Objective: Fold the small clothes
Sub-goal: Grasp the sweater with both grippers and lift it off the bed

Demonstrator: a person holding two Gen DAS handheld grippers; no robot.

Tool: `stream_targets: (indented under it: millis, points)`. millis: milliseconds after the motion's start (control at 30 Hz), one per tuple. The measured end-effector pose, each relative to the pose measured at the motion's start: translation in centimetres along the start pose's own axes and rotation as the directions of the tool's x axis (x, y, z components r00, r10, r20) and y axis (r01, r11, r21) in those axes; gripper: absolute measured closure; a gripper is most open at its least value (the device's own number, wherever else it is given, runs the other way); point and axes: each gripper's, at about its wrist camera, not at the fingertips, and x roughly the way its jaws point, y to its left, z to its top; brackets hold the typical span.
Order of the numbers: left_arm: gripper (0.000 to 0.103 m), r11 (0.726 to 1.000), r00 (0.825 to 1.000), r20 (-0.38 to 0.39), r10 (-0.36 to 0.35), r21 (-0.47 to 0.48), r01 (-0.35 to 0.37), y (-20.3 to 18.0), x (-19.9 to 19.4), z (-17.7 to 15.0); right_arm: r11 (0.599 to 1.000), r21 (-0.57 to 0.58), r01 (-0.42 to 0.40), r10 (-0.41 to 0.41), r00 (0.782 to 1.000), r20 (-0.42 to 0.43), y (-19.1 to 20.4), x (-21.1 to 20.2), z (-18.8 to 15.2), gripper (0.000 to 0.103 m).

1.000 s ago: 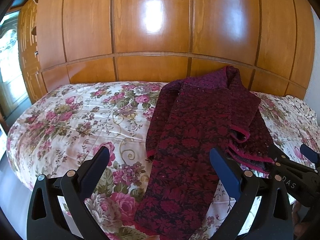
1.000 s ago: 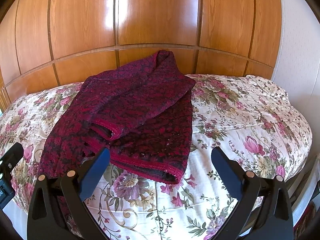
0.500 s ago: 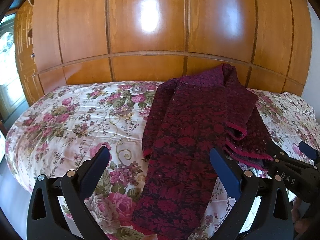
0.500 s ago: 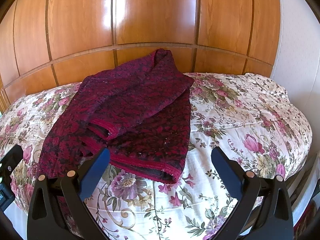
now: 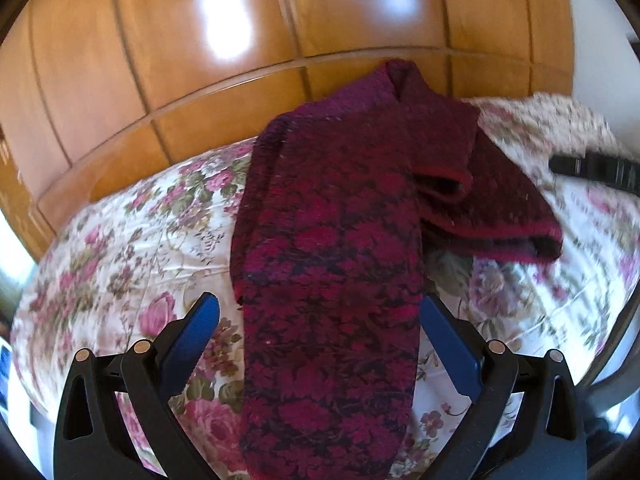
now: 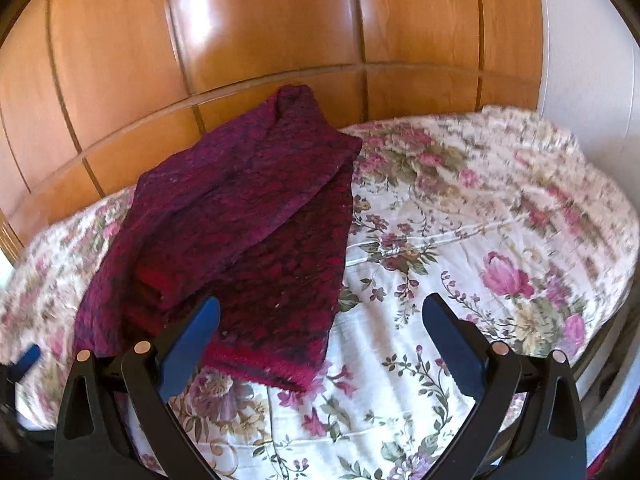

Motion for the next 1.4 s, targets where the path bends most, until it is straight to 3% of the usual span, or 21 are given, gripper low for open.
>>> stream_targets:
  millis: [67,200,300,367,400,433,467,500,567,600,633,700,800,833,900,1000,1100,1200,1367,1400]
  points:
    - [0.004,1.0,0.999,-0.033,-0.001,0.019,0.002,-0.4,1.1,-0.4,0.998,0.031,-0.053,0.054,0.998,-0.026,-0.4,0.6,0.7,0.004]
    - [0.009,1.0,0.997,-0.078,-0.017,0.02,0.018,-0.2,2.5,-1.1,0.983,0.082,-0.166,0.174,0.98,-0.093,0.2,2.7,1.8,0.019]
    - [0.031,0.999,0.996,-0.084,-0.036,0.001,0.036,0.0,2.9,-1.3,0.956,0.113,-0.271,0.287,0.943,-0.168,1.7,4.6,2.1,0.026]
    - [0.063,0.994,0.992,-0.087,-0.097,-0.053,0.092,0.9,2.8,-1.1,0.925,0.143,-0.351,0.375,0.901,-0.216,3.0,5.9,1.9,0.026]
    - [0.071,0.989,0.989,-0.079,-0.124,-0.085,0.117,1.4,2.5,-0.9,0.899,0.191,-0.394,0.432,0.868,-0.244,3.3,6.6,1.8,0.026]
    - [0.085,0.985,0.987,-0.07,-0.142,-0.109,0.134,1.8,2.3,-0.8,0.868,0.254,-0.426,0.487,0.832,-0.266,3.5,7.6,1.6,0.026]
    - [0.094,0.976,0.984,-0.056,-0.172,-0.147,0.162,2.6,1.8,-0.4,0.851,0.288,-0.439,0.512,0.814,-0.274,3.8,8.3,1.5,0.026]
    - [0.095,0.969,0.981,-0.046,-0.191,-0.169,0.181,3.1,1.6,-0.2,0.838,0.311,-0.448,0.532,0.799,-0.281,4.1,9.0,1.5,0.027]
    - [0.096,0.95,0.976,-0.01,-0.218,-0.23,0.21,5.1,0.8,0.7,0.824,0.332,-0.459,0.553,0.78,-0.293,4.6,10.0,1.5,0.04]
    - [0.096,0.947,0.978,0.003,-0.21,-0.246,0.205,6.0,0.6,1.3,0.818,0.326,-0.474,0.565,0.769,-0.299,5.1,10.2,1.6,0.059]
    - [0.096,0.943,0.979,0.015,-0.203,-0.266,0.2,6.9,0.4,1.7,0.823,0.305,-0.479,0.559,0.775,-0.294,5.4,10.0,1.9,0.07]
    - [0.098,0.93,0.982,0.032,-0.185,-0.318,0.185,9.4,0.5,2.8,0.852,0.225,-0.473,0.521,0.811,-0.268,6.0,9.0,2.7,0.086]
    - [0.103,0.93,0.995,0.048,-0.084,-0.355,0.095,12.9,1.2,4.6,0.901,0.077,-0.427,0.434,0.88,-0.194,5.9,6.4,4.5,0.091]
    - [0.103,0.928,0.996,0.053,-0.068,-0.364,0.082,13.7,1.6,5.0,0.926,0.01,-0.378,0.375,0.915,-0.148,5.4,5.3,5.3,0.091]
    - [0.103,0.92,0.998,0.05,-0.025,-0.389,0.043,15.9,3.1,6.4,0.952,-0.054,-0.301,0.296,0.952,-0.077,3.8,3.8,6.9,0.091]
    - [0.103,0.916,0.999,0.022,0.027,-0.401,-0.016,18.0,6.1,8.1,0.982,-0.084,-0.169,0.17,0.985,0.009,1.0,2.6,9.0,0.092]
    - [0.103,0.924,0.995,-0.025,0.099,-0.369,-0.101,19.2,9.5,9.6,0.998,-0.062,-0.004,0.008,0.998,0.068,-3.3,2.5,11.5,0.092]
    - [0.103,0.913,0.981,-0.08,0.176,-0.358,-0.193,21.2,13.0,10.8,0.994,-0.01,0.106,-0.105,0.993,0.059,-7.2,4.5,13.3,0.092]
    - [0.103,0.864,0.95,-0.167,0.263,-0.399,-0.309,26.4,17.1,13.0,0.95,0.142,0.278,-0.279,0.96,-0.014,-15.1,8.5,16.1,0.092]
    - [0.103,0.853,0.946,-0.186,0.266,-0.411,-0.321,27.5,17.9,13.3,0.93,0.175,0.324,-0.323,0.946,-0.036,-16.8,9.4,16.6,0.092]
